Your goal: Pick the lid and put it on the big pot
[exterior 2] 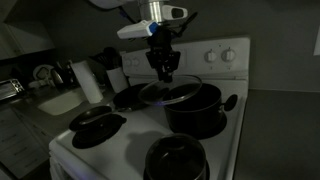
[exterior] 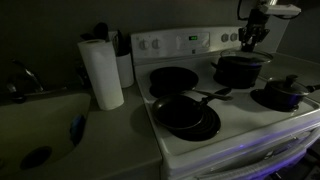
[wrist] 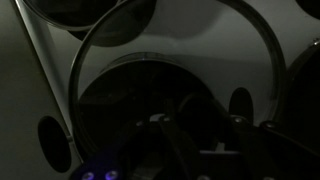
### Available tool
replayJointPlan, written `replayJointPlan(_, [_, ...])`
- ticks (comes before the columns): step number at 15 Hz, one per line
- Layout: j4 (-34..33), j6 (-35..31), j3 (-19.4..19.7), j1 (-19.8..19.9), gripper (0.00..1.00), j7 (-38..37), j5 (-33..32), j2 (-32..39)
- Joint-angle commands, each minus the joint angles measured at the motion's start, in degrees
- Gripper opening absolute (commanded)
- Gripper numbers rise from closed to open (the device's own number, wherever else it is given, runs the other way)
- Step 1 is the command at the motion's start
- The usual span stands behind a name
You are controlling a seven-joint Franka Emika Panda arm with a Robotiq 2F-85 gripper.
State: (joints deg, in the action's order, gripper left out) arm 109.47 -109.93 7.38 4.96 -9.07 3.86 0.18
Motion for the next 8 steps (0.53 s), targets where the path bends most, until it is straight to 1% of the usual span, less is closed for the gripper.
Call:
replayJointPlan(1, [-8.45, 4.65, 0.58, 1.57, 0.14, 2.19, 3.51, 4.82])
replayJointPlan(5, [-13.21, 6.7, 0.89, 1.98, 0.14, -0.08, 2.04, 7.2])
replayJointPlan(8, [-13.65, 4.35, 1.57, 2.56, 0.14, -1.22, 0.73, 7.98])
